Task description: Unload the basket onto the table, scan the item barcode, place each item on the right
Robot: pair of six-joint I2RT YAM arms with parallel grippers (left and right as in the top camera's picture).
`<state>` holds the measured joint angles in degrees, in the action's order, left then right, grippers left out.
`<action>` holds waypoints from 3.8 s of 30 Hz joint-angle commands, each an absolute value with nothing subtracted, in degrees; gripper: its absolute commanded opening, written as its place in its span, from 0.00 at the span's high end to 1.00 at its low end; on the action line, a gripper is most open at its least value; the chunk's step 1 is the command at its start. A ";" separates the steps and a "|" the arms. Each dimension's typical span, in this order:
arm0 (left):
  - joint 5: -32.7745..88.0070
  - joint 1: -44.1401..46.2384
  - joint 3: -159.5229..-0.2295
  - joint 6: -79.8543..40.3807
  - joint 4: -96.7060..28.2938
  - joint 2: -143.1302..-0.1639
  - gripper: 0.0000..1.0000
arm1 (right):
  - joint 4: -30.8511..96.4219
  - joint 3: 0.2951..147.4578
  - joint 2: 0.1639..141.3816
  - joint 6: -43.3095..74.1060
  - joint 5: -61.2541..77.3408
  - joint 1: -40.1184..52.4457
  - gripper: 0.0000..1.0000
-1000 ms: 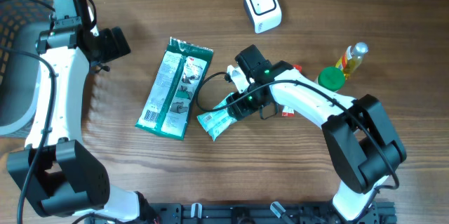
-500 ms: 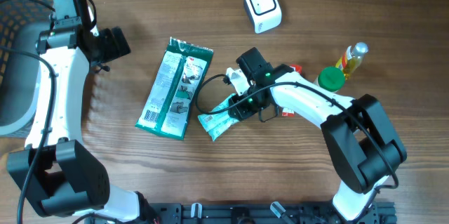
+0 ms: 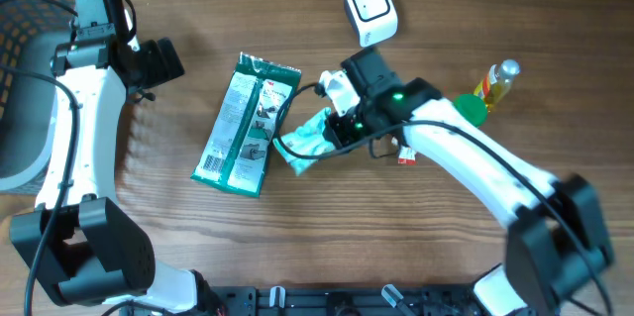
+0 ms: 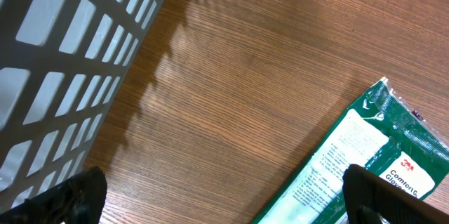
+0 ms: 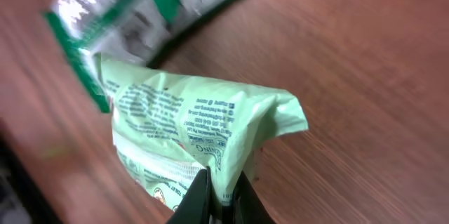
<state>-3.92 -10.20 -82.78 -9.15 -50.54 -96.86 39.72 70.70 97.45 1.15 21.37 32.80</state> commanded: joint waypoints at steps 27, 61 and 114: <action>-3.46 -10.39 -83.20 -9.28 -50.39 -96.75 0.00 | 42.50 71.90 94.00 0.32 21.47 32.75 0.96; -3.46 -10.39 -83.20 -9.28 -50.39 -96.75 0.00 | 16.67 100.47 119.48 -36.18 -48.05 31.33 0.96; -3.46 -10.41 -83.20 -9.28 -50.39 -96.75 0.00 | 75.90 90.78 108.22 -10.39 7.27 27.68 0.96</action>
<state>-3.92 -10.20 -82.78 -9.17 -50.50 -96.86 76.01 95.31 107.79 -12.45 3.46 27.66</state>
